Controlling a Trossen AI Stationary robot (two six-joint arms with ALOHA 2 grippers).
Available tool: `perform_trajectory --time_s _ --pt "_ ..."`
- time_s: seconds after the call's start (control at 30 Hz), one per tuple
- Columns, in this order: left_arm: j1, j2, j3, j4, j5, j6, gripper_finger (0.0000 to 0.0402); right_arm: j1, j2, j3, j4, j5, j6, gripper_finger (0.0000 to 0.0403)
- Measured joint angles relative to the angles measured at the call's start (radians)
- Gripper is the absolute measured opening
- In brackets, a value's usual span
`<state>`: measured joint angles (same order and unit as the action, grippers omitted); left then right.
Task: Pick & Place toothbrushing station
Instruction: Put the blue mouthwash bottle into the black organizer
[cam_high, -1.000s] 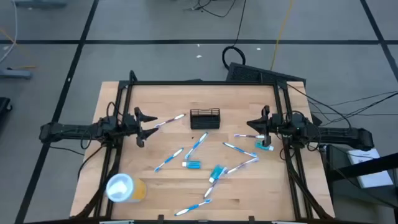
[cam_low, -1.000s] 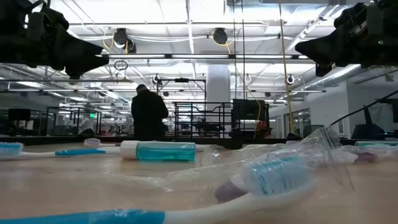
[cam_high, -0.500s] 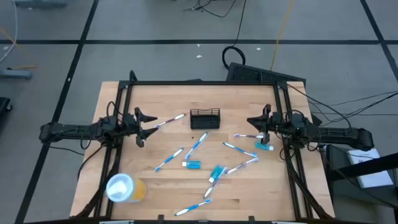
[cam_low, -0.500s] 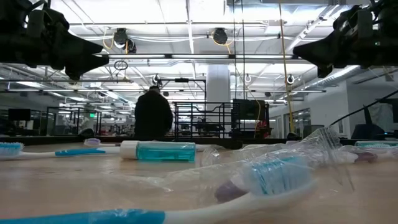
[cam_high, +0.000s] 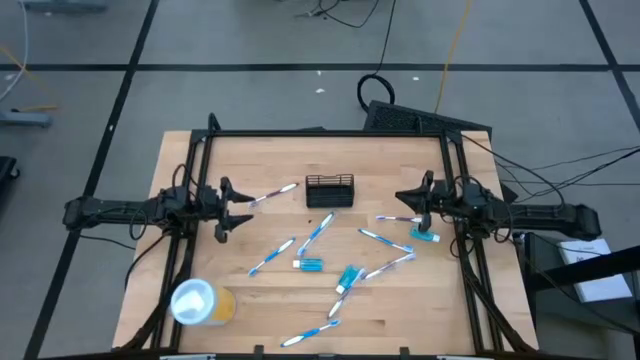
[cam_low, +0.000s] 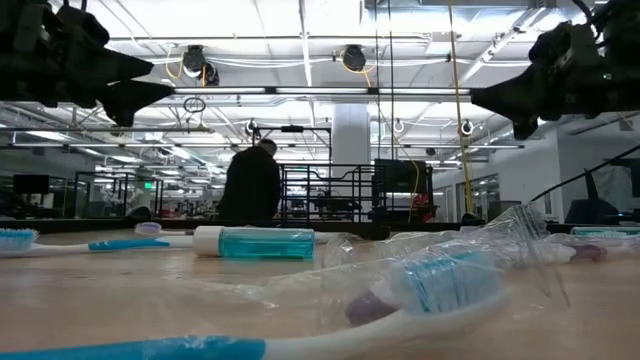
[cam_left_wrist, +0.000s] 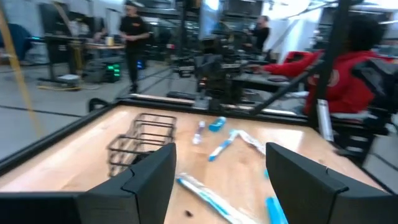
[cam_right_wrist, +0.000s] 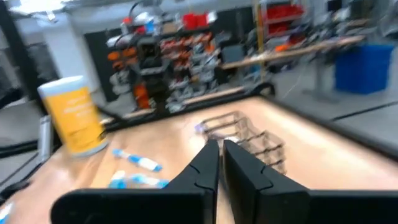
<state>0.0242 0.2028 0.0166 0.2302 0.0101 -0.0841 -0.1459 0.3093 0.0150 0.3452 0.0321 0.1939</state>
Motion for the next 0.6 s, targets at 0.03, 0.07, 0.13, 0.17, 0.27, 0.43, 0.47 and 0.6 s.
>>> perform_trajectory --time_s 0.03,0.07,0.13,0.17,0.27,0.43,0.47,0.6 --pt "0.0 0.0 0.0 -0.005 0.009 0.0 0.0253 0.001 0.007 0.0 -0.007 -0.023 0.016 0.0017" --pt "0.0 0.0 0.0 -0.01 0.014 0.001 0.0253 0.003 0.013 0.0 -0.016 -0.037 0.035 0.0019" --pt "0.0 0.0 0.0 -0.022 0.015 0.001 0.0253 0.009 0.028 0.0 -0.03 -0.058 0.066 0.003" --pt "0.0 0.0 0.0 -0.026 0.016 0.003 0.0253 0.014 0.04 0.0 -0.037 -0.06 0.075 0.0038" --pt "0.0 0.005 0.0 -0.028 0.016 0.02 0.0253 0.027 0.088 0.0 -0.05 -0.06 0.079 0.0076" --pt "0.0 0.032 0.0 -0.028 0.016 0.058 0.0253 0.04 0.185 0.001 -0.001 -0.058 0.055 0.0164" --pt "0.0 0.04 0.0 -0.028 0.016 0.069 0.0253 0.04 0.205 0.005 0.004 -0.058 0.057 0.0179" --pt "0.0 0.07 0.0 -0.018 0.016 0.091 0.0253 0.039 0.293 0.045 -0.023 -0.059 0.155 0.0211"
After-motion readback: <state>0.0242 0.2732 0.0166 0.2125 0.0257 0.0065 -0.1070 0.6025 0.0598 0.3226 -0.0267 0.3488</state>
